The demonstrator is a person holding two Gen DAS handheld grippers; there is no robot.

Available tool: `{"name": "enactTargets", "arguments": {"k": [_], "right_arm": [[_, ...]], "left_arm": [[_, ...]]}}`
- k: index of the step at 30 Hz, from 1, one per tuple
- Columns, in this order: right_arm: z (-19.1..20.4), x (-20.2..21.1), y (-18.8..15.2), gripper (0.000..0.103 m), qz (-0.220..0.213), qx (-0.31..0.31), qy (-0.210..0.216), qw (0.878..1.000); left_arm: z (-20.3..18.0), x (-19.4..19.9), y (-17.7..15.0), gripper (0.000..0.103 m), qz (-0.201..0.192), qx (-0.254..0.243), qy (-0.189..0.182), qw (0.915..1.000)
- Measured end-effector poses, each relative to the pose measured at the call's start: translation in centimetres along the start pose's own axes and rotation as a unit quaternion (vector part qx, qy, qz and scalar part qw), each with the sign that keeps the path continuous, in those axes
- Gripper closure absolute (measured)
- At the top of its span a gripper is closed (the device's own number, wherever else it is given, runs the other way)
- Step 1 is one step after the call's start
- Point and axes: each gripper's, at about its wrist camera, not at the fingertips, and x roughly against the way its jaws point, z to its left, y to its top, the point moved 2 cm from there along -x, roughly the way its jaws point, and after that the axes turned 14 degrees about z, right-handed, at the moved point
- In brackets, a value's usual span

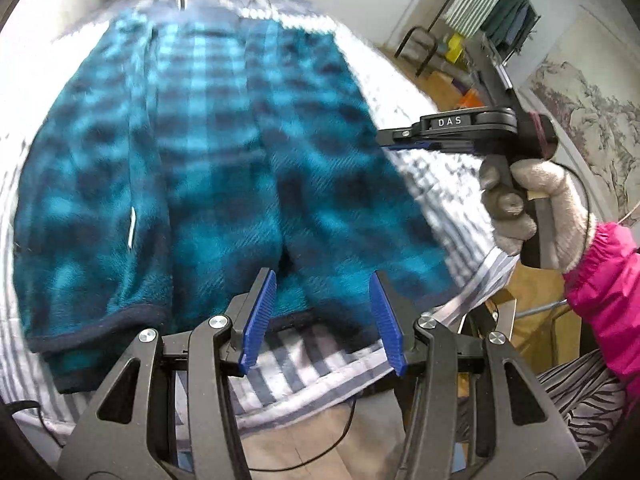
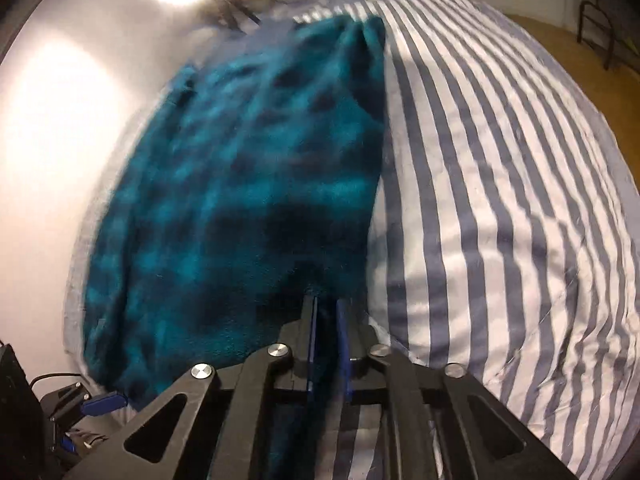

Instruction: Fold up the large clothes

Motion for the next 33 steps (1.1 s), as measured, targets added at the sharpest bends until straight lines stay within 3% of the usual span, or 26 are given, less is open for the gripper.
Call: {"name": "enactTargets", "arguments": {"k": [2,4,9,13,18,24,26,27,28,30,33], "right_arm": [[-0.3,1.7,-0.5,0.075,-0.023,0.004,0.042,0.999],[-0.7,3.3,-0.8,0.067,-0.056,0.004,0.051,0.997],[-3.2,6.5,-1.3,0.063,-0.112,-0.016,0.055,0.992],[-5.2,7.9,-0.2,0.055,-0.127,-0.023,0.066,0.989],[-6.8,9.0,0.0,0.054,-0.127,-0.016,0.063,0.99],[-8.7,9.3,0.5,0.051,-0.133,-0.03,0.082,0.987],[-8.9,9.1,1.2,0.05,-0.138,-0.033,0.103,0.985],[-8.9,8.9,1.5,0.048,-0.14,-0.034,0.11,0.983],[-8.8,8.6,2.0,0.047,-0.143,-0.034,0.121,0.982],[-8.4,7.9,2.9,0.043,-0.142,-0.034,0.137,0.98],[-7.5,6.1,4.9,0.043,-0.126,-0.033,0.138,0.982]], "left_arm": [[-1.2,0.7,0.0,0.053,-0.017,-0.014,0.008,0.9997],[-2.6,0.6,0.2,0.053,-0.02,-0.026,0.006,0.9994],[-5.9,-1.5,1.6,0.053,-0.008,-0.034,-0.005,0.9994],[-9.2,-4.2,3.1,0.053,0.009,-0.045,-0.007,0.9989],[-11.6,-7.6,4.5,0.053,0.037,-0.055,0.04,0.997],[-10.6,-11.7,5.6,0.053,0.079,-0.048,0.097,0.9911],[-10.3,-12.0,5.4,0.06,0.069,-0.062,0.107,0.9899],[-10.1,-12.1,5.3,0.077,0.061,-0.07,0.118,0.9886],[-9.9,-12.0,5.2,0.086,0.055,-0.08,0.127,0.9872],[-9.0,-11.7,5.2,0.093,0.05,-0.074,0.109,0.99],[-6.7,-10.2,5.4,0.094,0.041,-0.008,0.028,0.9987]]}}
